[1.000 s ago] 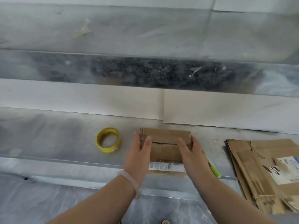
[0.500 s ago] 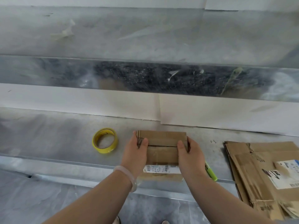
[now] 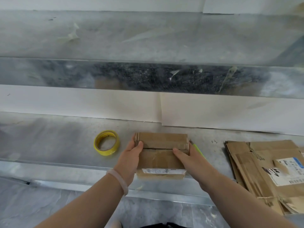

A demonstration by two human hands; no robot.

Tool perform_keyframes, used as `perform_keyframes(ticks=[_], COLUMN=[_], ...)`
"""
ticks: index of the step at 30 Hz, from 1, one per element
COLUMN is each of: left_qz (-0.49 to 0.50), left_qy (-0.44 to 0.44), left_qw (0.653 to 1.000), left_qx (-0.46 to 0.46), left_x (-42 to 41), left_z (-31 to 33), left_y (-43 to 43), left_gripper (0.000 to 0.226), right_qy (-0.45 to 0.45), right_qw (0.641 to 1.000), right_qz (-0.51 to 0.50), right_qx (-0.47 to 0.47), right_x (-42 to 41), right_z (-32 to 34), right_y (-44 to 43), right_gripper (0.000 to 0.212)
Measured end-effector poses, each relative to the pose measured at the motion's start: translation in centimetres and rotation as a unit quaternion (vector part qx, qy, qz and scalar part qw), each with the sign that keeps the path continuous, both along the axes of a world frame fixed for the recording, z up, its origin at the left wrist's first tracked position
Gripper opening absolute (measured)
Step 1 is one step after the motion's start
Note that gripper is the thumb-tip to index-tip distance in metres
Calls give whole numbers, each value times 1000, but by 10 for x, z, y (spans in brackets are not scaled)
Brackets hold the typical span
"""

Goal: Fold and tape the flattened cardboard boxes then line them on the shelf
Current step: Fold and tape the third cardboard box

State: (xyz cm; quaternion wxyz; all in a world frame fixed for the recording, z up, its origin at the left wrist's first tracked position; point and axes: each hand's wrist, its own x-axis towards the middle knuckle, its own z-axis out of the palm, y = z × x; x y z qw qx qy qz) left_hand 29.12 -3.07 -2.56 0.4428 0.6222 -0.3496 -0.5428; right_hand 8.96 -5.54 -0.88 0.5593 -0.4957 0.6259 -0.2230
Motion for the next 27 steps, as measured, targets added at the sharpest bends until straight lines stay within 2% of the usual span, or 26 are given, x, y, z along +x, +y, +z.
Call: perform_keyframes(ticks=[1, 4, 6, 8, 10, 12, 14, 17, 20, 22, 24, 26, 27], left_qz=[14, 59, 58, 73, 61, 36, -19, -117, -55, -17, -56, -109, -116], left_qy=[8, 148, 139, 172, 159, 65, -37, -200, -363, -482, -570, -606, -619], left_qw=[1000, 986, 985, 975, 976, 989, 993, 966, 917, 861, 811, 786, 774], left_qx=[-16, -42, -85, -118, -134, -129, -111, -116, -153, -161, -116, -59, -70], left_x=[1, 11, 23, 31, 37, 39, 43, 54, 78, 100, 123, 138, 141], left_z=[4, 20, 18, 14, 10, 5, -4, -22, -31, -40, -51, -55, -55], left_y=[4, 19, 25, 28, 32, 34, 33, 28, 26, 23, 16, 11, 8], left_gripper=[40, 36, 37, 43, 47, 44, 40, 40, 33, 41, 43, 39, 33], right_qy=[19, 90, 124, 124, 122, 164, 235, 319, 332, 345, 361, 363, 356], right_qw=[1000, 986, 969, 955, 927, 880, 839, 781, 780, 784, 778, 779, 784], right_qz=[19, 87, 114, 106, 112, 152, 198, 282, 279, 270, 271, 261, 249], right_qx=[-15, -114, -183, -247, -338, -418, -449, -456, -451, -440, -436, -440, -443], right_x=[1, 8, 13, 19, 25, 27, 23, 19, 18, 18, 19, 22, 25], right_z=[12, 50, 67, 74, 71, 63, 48, 24, 19, 22, 24, 28, 30], right_y=[6, 20, 28, 33, 34, 26, 15, 9, 14, 16, 19, 24, 27], right_gripper=[80, 91, 89, 90, 83, 70, 62, 54, 56, 61, 66, 68, 69])
